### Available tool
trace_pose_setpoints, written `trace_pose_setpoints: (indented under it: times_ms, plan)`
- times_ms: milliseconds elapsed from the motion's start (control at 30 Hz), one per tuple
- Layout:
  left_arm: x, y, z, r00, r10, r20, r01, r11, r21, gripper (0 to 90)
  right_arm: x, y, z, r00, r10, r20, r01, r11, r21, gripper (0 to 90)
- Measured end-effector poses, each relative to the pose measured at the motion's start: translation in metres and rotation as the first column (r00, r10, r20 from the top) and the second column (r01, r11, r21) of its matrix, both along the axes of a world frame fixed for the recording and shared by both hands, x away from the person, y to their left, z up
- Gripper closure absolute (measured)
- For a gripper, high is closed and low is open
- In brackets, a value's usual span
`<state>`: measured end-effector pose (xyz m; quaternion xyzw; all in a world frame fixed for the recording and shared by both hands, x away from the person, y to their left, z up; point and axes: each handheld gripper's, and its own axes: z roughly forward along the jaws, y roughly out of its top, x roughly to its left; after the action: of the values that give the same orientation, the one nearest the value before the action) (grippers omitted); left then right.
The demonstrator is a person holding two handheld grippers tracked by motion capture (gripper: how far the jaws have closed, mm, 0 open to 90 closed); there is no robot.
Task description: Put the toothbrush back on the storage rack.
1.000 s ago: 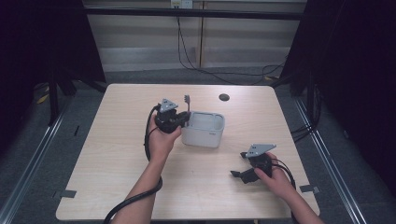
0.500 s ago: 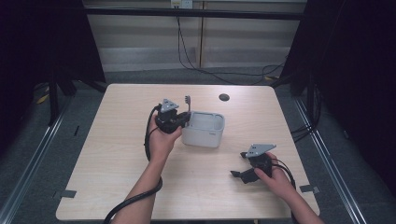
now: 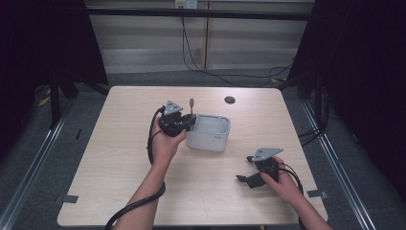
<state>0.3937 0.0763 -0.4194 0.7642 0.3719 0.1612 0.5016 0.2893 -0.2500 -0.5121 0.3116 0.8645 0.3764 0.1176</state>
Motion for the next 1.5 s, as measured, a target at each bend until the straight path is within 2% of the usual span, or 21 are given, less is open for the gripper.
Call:
trace_pose_setpoints:
  times_ms: [500,1033,1500]
  plan:
    - [-0.001,0.010,0.004,0.9993,0.026,-0.028,-0.026,0.9997,-0.002,68.2,0.000,0.000,0.000,1.0000,0.000,0.000,0.000,1.0000,0.000,12.3]
    - [-0.005,0.026,0.012,0.9987,0.046,-0.023,-0.046,0.9989,0.006,58.1,0.000,0.000,0.000,1.0000,0.000,0.000,0.000,1.0000,0.000,12.3]
    - [-0.007,0.041,0.009,0.9981,0.050,-0.036,-0.049,0.9987,0.013,50.6,0.000,0.000,0.000,1.0000,0.000,0.000,0.000,1.0000,0.000,12.3]
